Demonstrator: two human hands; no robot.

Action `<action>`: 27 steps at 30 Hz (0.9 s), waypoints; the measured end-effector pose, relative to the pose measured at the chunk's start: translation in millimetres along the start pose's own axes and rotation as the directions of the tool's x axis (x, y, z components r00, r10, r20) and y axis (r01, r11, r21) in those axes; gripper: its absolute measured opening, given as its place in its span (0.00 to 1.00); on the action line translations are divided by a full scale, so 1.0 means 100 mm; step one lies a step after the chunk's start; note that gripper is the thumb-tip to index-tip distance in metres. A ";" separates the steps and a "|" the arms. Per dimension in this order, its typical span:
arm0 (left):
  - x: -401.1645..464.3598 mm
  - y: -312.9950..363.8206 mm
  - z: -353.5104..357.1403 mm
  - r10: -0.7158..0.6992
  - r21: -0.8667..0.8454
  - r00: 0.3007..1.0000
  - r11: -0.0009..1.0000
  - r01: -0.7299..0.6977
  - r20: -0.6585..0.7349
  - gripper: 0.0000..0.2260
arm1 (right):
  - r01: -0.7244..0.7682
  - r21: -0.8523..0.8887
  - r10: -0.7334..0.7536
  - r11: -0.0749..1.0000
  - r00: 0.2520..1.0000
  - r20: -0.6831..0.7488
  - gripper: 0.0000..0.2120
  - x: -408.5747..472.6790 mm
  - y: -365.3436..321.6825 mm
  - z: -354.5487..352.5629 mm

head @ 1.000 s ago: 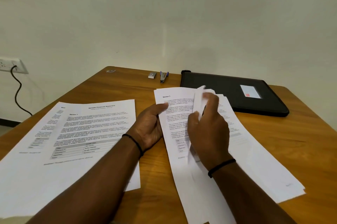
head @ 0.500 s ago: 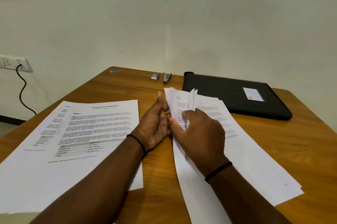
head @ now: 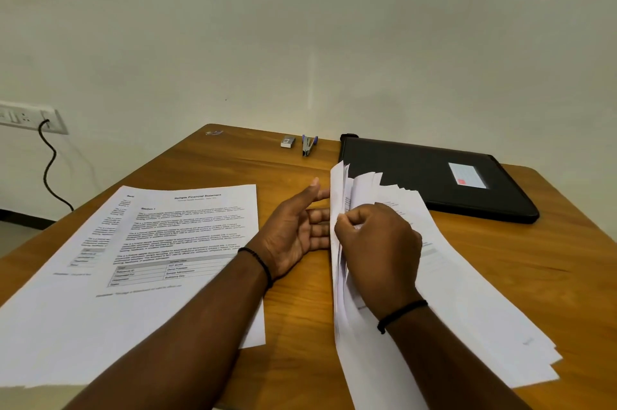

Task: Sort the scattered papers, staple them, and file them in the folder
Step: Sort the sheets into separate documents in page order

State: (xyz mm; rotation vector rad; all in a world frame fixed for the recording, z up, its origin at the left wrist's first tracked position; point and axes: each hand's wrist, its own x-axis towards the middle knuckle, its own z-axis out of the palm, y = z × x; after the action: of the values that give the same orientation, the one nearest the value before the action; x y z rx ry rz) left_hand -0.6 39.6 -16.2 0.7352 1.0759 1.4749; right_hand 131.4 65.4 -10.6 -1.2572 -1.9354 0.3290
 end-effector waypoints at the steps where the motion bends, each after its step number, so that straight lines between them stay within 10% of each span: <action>1: -0.01 0.00 0.01 -0.003 -0.019 1.000 1.000 0.003 -0.005 0.21 | -0.011 0.019 0.011 1.000 1.000 -0.001 0.11 0.01 0.01 0.01; 10: 0.00 -0.05 0.09 0.135 0.078 0.983 0.989 -0.126 -0.127 0.08 | -0.001 0.076 0.011 0.997 0.991 -0.131 0.08 0.04 -0.02 -0.02; 15: -0.05 -0.03 0.17 0.398 0.616 0.868 0.775 -0.144 -0.297 0.39 | 0.133 0.065 -0.111 0.989 0.956 -0.271 0.06 0.04 -0.01 0.00; 18: -0.17 0.09 0.28 0.538 0.655 0.801 0.709 -0.262 -0.262 0.28 | 0.241 0.097 -0.199 0.966 0.926 -0.320 0.07 0.05 -0.04 0.00; 23: -0.36 0.41 0.42 0.372 0.479 0.902 0.846 -0.232 -0.221 0.15 | 0.439 0.174 -0.396 0.882 0.888 -0.233 0.11 0.17 -0.18 -0.04; 27: -0.45 0.67 0.30 0.555 0.610 0.746 0.750 -0.257 -0.369 0.13 | 0.466 0.264 -0.446 0.844 0.885 -0.137 0.16 0.02 -0.39 -0.06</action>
State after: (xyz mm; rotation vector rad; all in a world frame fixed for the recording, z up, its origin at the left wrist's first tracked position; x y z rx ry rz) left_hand 7.3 4.6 62.1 1.0376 1.8964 1.8612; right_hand 109.2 47.6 17.4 -0.5815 -1.9688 0.3009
